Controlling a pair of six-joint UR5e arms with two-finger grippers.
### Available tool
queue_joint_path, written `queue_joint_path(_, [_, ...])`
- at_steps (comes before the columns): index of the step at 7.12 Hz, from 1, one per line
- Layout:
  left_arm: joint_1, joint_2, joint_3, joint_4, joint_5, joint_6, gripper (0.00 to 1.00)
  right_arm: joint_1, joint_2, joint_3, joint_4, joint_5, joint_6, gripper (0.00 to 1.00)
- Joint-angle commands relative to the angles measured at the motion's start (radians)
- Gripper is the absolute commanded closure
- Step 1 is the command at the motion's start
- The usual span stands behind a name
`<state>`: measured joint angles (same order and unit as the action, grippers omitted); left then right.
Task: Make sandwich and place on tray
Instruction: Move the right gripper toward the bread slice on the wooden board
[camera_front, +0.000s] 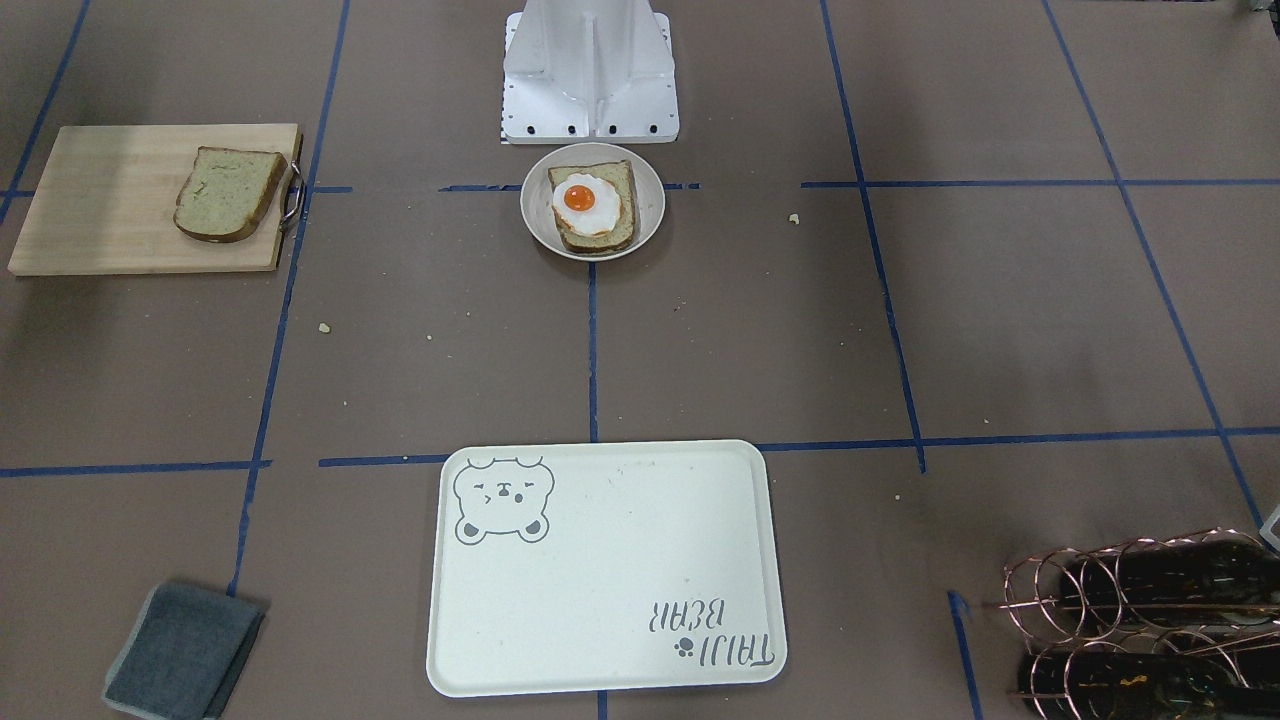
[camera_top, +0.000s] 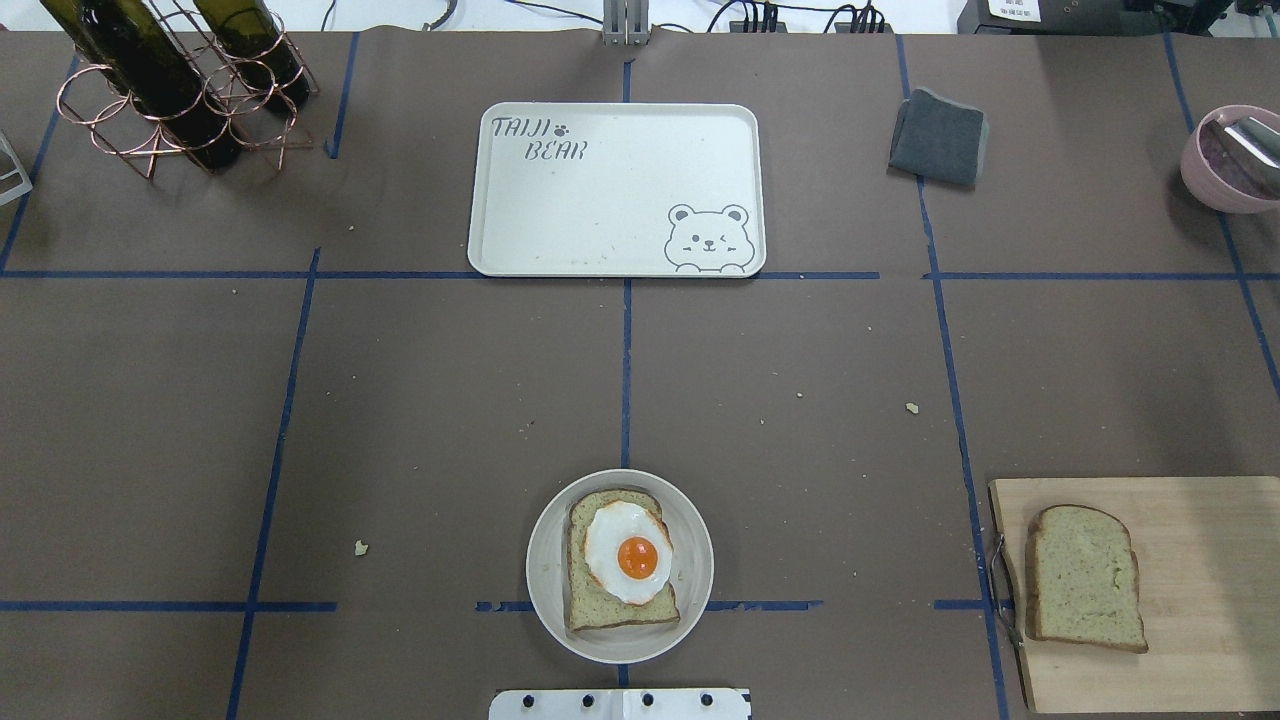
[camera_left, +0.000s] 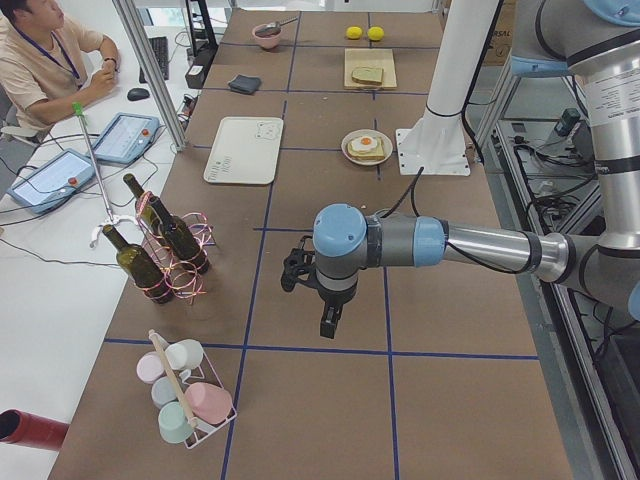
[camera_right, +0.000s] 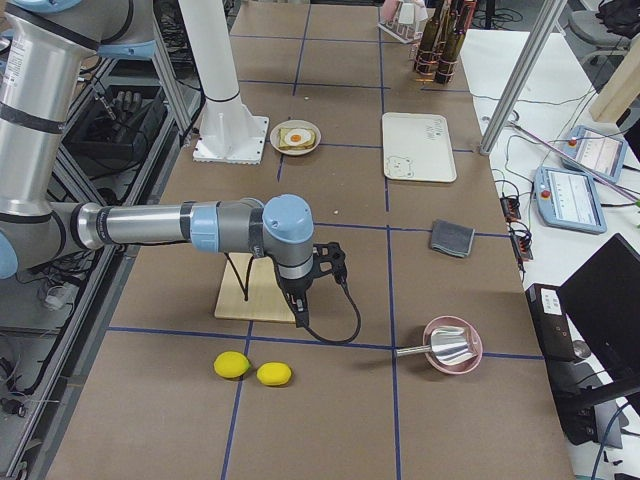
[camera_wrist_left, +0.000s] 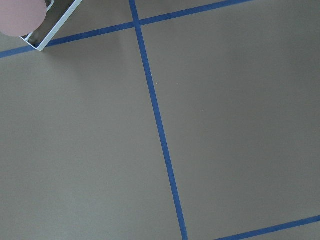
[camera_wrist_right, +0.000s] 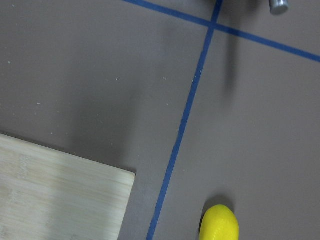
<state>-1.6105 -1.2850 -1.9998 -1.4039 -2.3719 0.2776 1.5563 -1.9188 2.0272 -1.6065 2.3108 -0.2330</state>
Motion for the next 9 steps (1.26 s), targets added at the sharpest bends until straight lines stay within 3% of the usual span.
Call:
queue_joint_path(1, [0.000,-0.010,-0.004,-0.004,-0.003,0.000,0.00,-0.118,0.032,0.024,0.124,0.042,0.222,0.00])
queue_joint_path(2, [0.000,-0.013,-0.004,-0.019,-0.003,0.000,0.00,-0.218,0.020,0.021,0.269,0.042,0.474,0.00])
queue_joint_path(4, [0.000,-0.013,-0.010,-0.032,-0.003,0.000,0.00,-0.436,-0.051,-0.004,0.670,0.003,0.972,0.00])
queue_joint_path(5, [0.000,-0.013,-0.011,-0.032,-0.003,0.000,0.00,-0.529,-0.090,-0.011,0.803,-0.055,1.120,0.00])
queue_joint_path(7, [-0.002,-0.013,-0.019,-0.030,-0.003,0.000,0.00,-0.780,-0.156,-0.103,1.163,-0.265,1.430,0.01])
queue_joint_path(9, [-0.002,-0.013,-0.025,-0.030,-0.003,0.000,0.00,-0.956,-0.178,-0.122,1.217,-0.431,1.558,0.11])
